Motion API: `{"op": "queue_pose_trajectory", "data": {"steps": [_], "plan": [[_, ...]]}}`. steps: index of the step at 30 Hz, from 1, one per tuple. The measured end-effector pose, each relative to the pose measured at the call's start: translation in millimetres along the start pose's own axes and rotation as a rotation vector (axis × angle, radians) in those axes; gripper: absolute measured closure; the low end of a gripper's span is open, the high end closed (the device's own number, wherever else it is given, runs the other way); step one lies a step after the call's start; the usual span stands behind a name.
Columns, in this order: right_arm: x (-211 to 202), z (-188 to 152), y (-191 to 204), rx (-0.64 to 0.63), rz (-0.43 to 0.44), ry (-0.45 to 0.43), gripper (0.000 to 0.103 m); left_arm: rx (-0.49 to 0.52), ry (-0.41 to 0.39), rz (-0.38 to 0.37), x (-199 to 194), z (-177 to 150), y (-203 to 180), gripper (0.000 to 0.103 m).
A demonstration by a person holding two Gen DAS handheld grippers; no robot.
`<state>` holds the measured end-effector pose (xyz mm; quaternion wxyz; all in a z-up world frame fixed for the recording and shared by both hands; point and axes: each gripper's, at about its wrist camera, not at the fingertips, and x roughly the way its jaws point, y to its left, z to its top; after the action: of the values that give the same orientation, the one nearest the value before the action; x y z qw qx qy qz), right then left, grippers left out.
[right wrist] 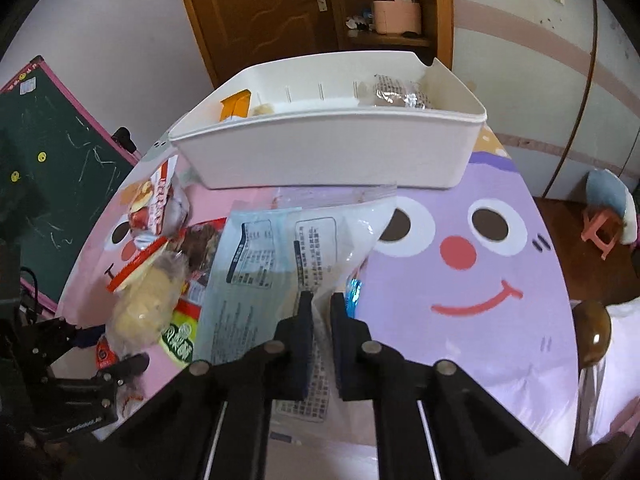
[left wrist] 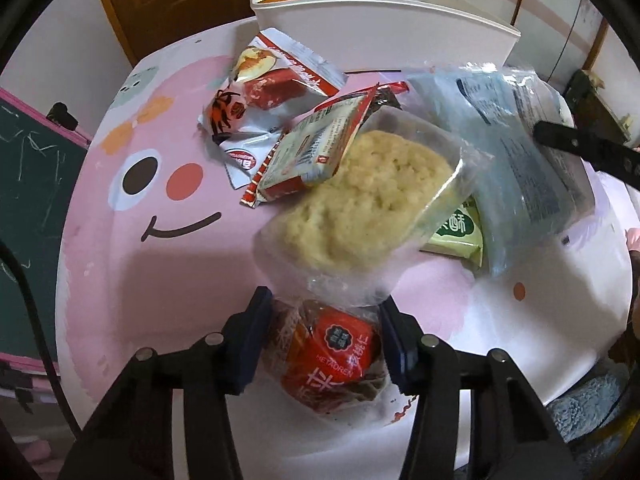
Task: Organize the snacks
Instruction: 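Grasp the red-wrapped snack with the left gripper while the right grasps the blue-labelled bag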
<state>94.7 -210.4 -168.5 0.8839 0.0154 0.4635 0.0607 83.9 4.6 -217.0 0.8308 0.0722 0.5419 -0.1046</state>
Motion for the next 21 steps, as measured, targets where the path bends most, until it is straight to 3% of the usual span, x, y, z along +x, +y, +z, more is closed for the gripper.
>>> {"op": "queue_pose_trajectory", "data": {"steps": [14,21], "plan": [[-62,3,17,-0.020,0.002,-0.133,0.098,0.055,-0.164,0.037,-77,-2,-14,0.054],[-99,23,30,-0.075,-0.026,-0.232,0.098,0.034,-0.270,0.000,-128,37,-10,0.054]]}}
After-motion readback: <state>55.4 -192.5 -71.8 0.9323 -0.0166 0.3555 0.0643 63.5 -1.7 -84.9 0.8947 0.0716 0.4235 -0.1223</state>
